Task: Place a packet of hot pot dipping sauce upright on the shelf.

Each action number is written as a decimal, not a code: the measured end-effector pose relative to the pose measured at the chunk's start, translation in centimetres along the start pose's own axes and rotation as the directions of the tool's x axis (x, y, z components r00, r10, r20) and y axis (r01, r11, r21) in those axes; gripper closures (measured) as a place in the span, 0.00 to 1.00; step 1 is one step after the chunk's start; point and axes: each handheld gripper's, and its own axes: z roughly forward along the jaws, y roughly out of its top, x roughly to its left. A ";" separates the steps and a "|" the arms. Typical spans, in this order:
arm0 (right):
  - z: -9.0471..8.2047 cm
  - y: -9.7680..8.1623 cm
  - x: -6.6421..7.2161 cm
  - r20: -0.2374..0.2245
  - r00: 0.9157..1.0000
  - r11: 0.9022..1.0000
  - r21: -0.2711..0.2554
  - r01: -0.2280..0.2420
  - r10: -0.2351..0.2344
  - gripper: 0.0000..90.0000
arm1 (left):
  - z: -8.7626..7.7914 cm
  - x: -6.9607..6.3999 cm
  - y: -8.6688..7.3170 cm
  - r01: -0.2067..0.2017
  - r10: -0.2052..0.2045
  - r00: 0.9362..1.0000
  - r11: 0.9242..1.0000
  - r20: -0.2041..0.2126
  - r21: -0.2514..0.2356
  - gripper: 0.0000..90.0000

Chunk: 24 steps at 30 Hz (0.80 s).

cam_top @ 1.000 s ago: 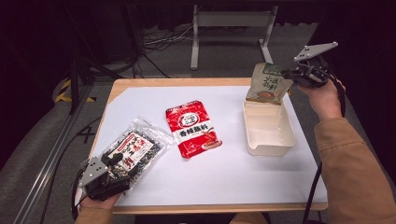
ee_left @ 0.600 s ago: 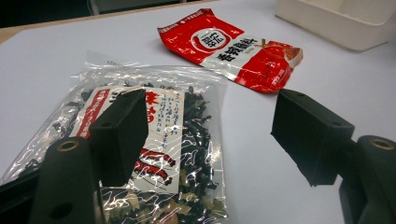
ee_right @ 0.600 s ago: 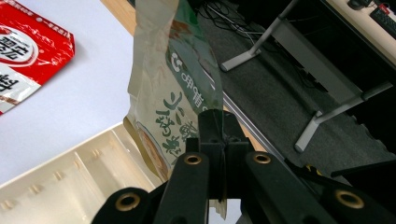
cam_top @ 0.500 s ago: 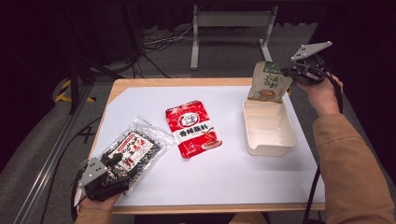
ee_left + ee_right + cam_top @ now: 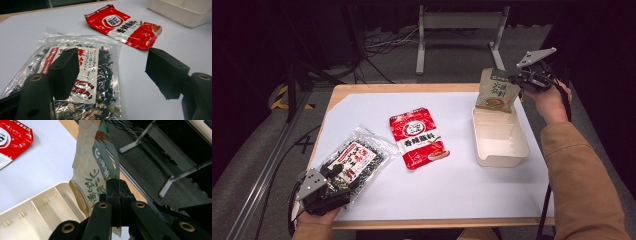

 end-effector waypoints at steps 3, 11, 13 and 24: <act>0.6 -0.2 0.1 -0.008 1.000 1.000 0.014 0.000 0.000 0.99 | 0.0 0.0 0.0 0.002 -0.002 1.000 1.000 0.001 0.002 0.31; 1.2 -0.6 0.4 -0.028 1.000 1.000 0.023 -0.005 0.005 0.99 | 0.1 0.0 0.0 -0.001 0.001 1.000 1.000 0.003 0.000 0.31; 1.5 -0.8 0.5 -0.035 0.999 1.000 0.026 -0.006 0.007 0.99 | 0.1 0.0 0.0 -0.001 0.001 1.000 1.000 0.003 -0.001 0.31; 2.7 -1.5 1.3 -0.057 0.998 0.999 0.044 -0.027 0.030 0.99 | 0.3 0.0 0.1 -0.003 0.003 1.000 1.000 0.011 0.005 0.31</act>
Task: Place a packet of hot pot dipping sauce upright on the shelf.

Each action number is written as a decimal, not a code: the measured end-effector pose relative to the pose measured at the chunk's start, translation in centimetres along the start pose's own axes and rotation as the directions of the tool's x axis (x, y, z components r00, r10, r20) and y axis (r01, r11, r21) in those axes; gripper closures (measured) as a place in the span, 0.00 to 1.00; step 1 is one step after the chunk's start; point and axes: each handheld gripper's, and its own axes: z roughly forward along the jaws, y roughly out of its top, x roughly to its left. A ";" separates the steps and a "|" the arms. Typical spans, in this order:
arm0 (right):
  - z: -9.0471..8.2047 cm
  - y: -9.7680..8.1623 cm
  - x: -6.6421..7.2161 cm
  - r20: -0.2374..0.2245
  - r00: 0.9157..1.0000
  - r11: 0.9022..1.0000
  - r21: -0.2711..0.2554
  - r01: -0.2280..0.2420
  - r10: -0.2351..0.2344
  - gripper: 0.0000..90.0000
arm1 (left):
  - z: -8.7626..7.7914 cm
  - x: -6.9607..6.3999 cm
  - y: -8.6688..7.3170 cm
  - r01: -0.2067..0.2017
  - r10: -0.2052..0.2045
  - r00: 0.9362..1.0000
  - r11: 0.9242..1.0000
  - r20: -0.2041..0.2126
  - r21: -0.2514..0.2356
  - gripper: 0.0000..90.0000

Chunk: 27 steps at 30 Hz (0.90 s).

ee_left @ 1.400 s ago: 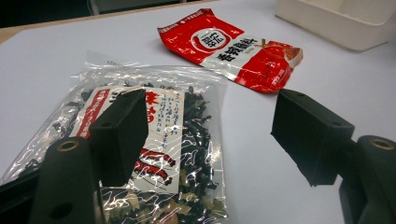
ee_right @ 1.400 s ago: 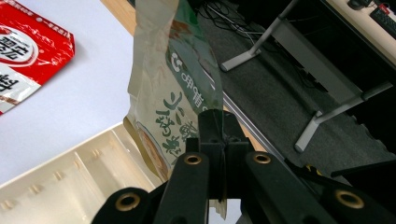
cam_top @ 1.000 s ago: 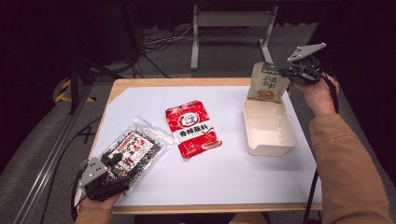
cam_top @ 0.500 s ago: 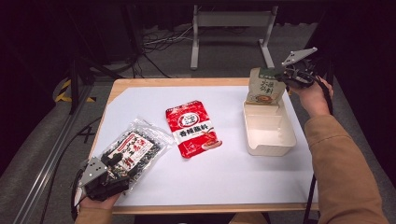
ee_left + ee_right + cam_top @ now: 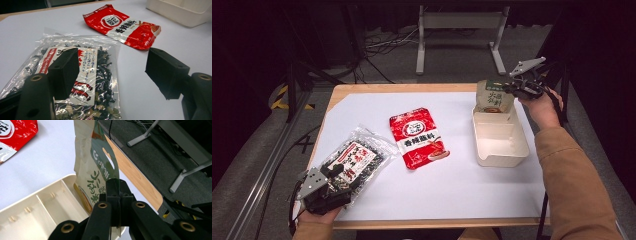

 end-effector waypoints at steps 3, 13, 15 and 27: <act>0.4 -0.2 0.1 -0.008 1.000 1.000 0.005 -0.008 0.008 0.99 | 0.1 0.0 0.0 0.000 0.000 1.000 1.000 0.003 0.001 0.31; 0.5 -0.4 0.3 -0.013 0.999 1.000 0.002 -0.029 0.029 0.96 | 0.2 -0.1 0.1 -0.001 0.001 1.000 1.000 0.009 -0.001 0.31; 0.5 -0.4 0.3 -0.013 0.999 0.999 0.003 -0.036 0.036 0.92 | 0.2 -0.1 0.1 -0.002 0.002 1.000 1.000 0.010 -0.001 0.31; 0.1 -0.4 0.1 -0.005 0.995 0.994 -0.051 -0.101 0.101 0.63 | 0.2 -0.1 0.1 -0.003 0.003 1.000 1.000 0.011 0.002 0.31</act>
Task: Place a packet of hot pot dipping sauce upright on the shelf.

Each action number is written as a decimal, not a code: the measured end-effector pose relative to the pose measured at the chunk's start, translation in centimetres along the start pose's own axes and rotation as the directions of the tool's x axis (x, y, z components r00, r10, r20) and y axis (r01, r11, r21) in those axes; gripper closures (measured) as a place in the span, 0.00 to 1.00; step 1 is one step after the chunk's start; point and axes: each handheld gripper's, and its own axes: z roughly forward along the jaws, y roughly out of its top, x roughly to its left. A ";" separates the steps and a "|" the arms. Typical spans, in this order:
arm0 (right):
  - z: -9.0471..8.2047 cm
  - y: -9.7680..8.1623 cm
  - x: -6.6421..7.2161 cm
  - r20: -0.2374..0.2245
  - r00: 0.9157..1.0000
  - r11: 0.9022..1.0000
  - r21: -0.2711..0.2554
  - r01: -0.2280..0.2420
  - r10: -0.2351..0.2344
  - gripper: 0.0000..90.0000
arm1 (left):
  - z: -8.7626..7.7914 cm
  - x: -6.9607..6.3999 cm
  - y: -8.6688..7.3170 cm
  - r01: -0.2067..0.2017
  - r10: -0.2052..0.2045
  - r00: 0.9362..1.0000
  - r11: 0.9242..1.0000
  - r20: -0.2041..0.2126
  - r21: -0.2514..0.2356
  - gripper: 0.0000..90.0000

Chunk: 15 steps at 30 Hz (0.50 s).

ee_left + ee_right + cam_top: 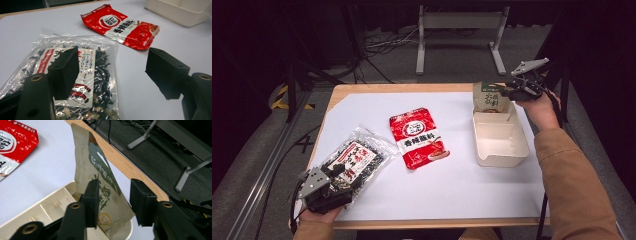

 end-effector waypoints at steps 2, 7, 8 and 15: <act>-0.2 0.1 0.1 0.002 1.000 1.000 -0.013 -0.010 0.010 0.60 | 0.1 0.0 0.0 -0.001 0.001 1.000 1.000 0.001 -0.002 0.31; -1.1 0.3 0.2 0.016 0.999 0.998 -0.056 -0.035 0.036 0.56 | 0.2 0.0 0.1 -0.004 0.004 1.000 1.000 0.004 -0.002 0.31; -1.4 0.4 0.2 0.019 0.999 0.997 -0.064 -0.033 0.035 0.55 | 0.2 0.0 0.1 -0.005 0.005 1.000 1.000 0.004 -0.001 0.31; -3.4 1.0 0.9 0.022 0.998 0.990 -0.128 -0.054 0.057 0.52 | 0.4 -0.1 0.2 -0.005 0.005 1.000 1.000 0.011 -0.002 0.31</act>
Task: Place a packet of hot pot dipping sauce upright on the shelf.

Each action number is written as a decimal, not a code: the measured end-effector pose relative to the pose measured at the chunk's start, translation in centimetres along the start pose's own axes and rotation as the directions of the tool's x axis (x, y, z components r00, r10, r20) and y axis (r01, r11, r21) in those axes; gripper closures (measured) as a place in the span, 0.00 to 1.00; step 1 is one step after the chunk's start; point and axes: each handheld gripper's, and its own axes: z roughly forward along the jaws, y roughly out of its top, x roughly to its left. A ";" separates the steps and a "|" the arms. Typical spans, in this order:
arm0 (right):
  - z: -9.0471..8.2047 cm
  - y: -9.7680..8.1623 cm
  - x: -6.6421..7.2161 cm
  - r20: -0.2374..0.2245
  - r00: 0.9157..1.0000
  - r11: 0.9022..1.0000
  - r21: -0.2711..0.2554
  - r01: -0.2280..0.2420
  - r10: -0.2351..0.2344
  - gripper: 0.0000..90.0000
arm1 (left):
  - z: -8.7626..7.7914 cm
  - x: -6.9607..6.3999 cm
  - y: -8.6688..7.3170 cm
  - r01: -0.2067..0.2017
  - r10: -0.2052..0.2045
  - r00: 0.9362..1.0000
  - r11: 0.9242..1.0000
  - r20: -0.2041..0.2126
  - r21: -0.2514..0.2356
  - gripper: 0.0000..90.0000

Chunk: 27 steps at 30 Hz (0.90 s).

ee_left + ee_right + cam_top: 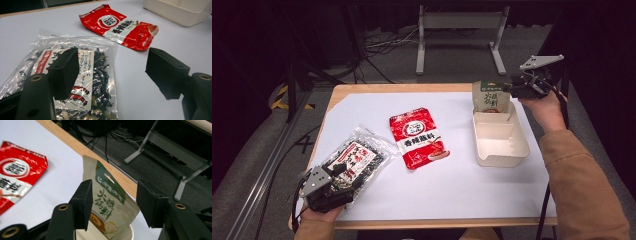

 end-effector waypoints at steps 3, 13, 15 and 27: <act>-1.2 0.3 0.6 -0.031 0.999 0.998 -0.043 -0.044 0.042 0.51 | 0.1 0.0 0.1 -0.002 0.002 1.000 1.000 0.003 0.002 0.31; -3.7 0.3 3.4 -0.159 0.985 0.990 -0.116 -0.083 0.064 0.49 | 0.4 -0.1 0.3 -0.008 0.008 1.000 1.000 0.015 0.005 0.30; -4.2 0.0 4.1 -0.187 0.980 0.988 -0.127 -0.086 0.061 0.49 | 0.5 -0.1 0.4 -0.007 0.007 1.000 1.000 0.018 0.007 0.30; -5.2 -1.7 7.3 -0.288 0.957 0.982 -0.165 -0.086 0.036 0.48 | 0.8 -0.3 0.7 -0.009 0.009 1.000 1.000 0.029 0.021 0.29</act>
